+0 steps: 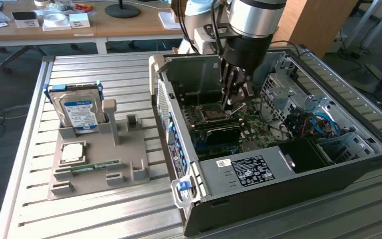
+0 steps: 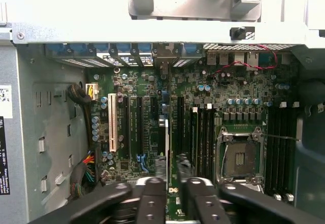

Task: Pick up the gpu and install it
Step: 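Press down on the gpu until it lock into place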

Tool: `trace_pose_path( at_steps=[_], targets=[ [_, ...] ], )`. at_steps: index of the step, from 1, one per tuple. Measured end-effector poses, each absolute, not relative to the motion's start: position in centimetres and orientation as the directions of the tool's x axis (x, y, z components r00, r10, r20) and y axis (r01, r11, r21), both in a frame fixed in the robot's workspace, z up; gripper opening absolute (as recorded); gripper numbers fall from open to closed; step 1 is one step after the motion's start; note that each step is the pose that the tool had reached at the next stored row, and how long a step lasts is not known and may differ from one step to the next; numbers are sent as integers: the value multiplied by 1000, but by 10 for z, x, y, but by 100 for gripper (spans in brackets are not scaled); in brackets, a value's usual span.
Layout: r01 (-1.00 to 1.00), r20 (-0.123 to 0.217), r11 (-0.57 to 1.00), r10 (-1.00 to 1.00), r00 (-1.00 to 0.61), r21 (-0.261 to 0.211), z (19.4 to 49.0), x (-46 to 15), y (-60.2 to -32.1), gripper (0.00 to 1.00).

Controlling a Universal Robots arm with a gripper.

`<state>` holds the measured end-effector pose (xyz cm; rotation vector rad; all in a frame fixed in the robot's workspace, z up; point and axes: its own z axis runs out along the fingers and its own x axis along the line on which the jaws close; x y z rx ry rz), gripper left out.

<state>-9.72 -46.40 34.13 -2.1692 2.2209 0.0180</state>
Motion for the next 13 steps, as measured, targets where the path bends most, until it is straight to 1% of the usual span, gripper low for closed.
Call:
trace_pose_path(
  at_steps=[2, 3, 13],
  targets=[
    [-1000, -35, 24, -999, -23, -18, 341, -97, -464, 15],
    [-1000, -34, 24, -999, -23, -18, 341, -97, -464, 11],
    [-1000, -34, 24, -999, -23, -18, 341, -97, -464, 11]
  ],
)
